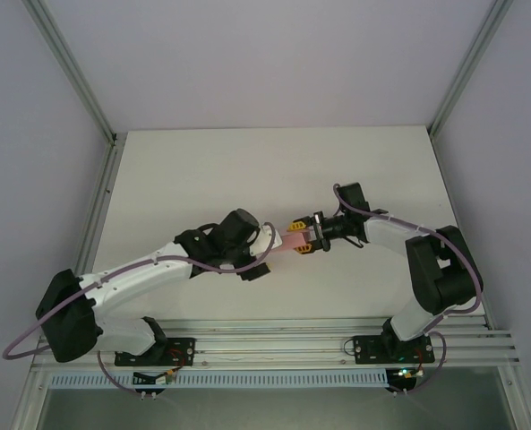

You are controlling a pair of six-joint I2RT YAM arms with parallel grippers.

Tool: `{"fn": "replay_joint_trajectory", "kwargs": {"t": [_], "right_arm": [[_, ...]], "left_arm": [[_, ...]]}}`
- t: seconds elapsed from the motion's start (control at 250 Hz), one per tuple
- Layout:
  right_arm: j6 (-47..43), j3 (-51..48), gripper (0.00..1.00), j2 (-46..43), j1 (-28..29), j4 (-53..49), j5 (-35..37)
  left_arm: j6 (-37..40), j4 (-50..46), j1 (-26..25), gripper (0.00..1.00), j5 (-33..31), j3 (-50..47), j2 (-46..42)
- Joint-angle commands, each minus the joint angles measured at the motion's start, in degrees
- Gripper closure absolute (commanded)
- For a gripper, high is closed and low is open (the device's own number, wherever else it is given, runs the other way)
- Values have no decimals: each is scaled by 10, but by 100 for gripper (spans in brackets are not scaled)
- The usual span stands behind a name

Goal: Assemble paper box

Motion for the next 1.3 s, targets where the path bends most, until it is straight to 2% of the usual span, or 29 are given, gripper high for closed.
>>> {"fn": "replay_joint_trajectory", "kwargs": {"t": [0.0, 0.116, 0.256, 0.343, 0.463, 0.563, 0.623, 0.707, 0.743, 0.811, 0.898, 0.93, 0.982, 1.018, 1.05, 1.074, 1.114, 1.158, 1.21, 1.234, 1.258, 1.298], "right_arm": [[6, 0, 65, -19, -2, -12, -37], [27, -7, 65, -28, -2, 12, -47], [40, -10, 65, -37, -1, 19, -54], [74, -26, 65, -41, -1, 58, -60], [75, -28, 64, -39, -1, 60, -69], [31, -10, 50, -39, -2, 7, -61], [6, 2, 47, -44, -2, -14, -48], [-34, 21, 31, -52, -3, -61, -30], [-57, 26, 29, -57, -6, -78, -22], [-127, 35, 21, -71, -22, -122, 8], [-277, 51, 1, -112, -68, -204, 112], [-351, 59, 0, -135, -88, -228, 170], [-446, 73, 0, -179, -110, -270, 313], [-540, 69, 0, -217, -111, -245, 380], [-580, 63, 0, -251, -111, -233, 453], [-621, 56, 0, -276, -113, -209, 479], [-724, 32, 0, -319, -111, -153, 447], [-773, -9, 0, -363, -111, -80, 417], [-864, -39, 0, -395, -110, -17, 314], [-898, -45, 1, -400, -110, -9, 263], [-947, -44, 6, -402, -109, -16, 218], [-1011, -20, 9, -392, -98, -74, 169]], "left_arm": [[8, 18, -5, 15, -23, 9, -3], [19, 44, -5, 23, -7, 0, -6], [24, 10, -5, 33, -3, 22, 18], [23, -4, -6, 36, 2, 32, 30], [20, 17, -6, 48, -1, 27, 29], [20, 39, -6, 57, 15, 16, 13], [23, 58, -6, 61, 6, 4, 4], [30, 69, -6, 65, -10, -7, -4], [32, 64, -6, 67, -13, -8, -5], [35, 49, -5, 68, -4, -6, -3], [64, 0, -1, 68, 38, 0, 6], [71, -15, 0, 69, 41, 3, 12], [75, -43, 10, 70, 57, 15, 25], [92, -81, 26, 70, 100, 26, 35], [117, -117, 44, 68, 147, 35, 44], [133, -135, 56, 68, 172, 42, 52], [143, -139, 75, 68, 187, 53, 65], [143, -140, 90, 68, 190, 72, 83], [154, -166, 100, 67, 195, 102, 108], [164, -179, 103, 67, 197, 116, 120], [176, -190, 105, 67, 200, 127, 130], [190, -199, 110, 67, 199, 141, 146]]}}
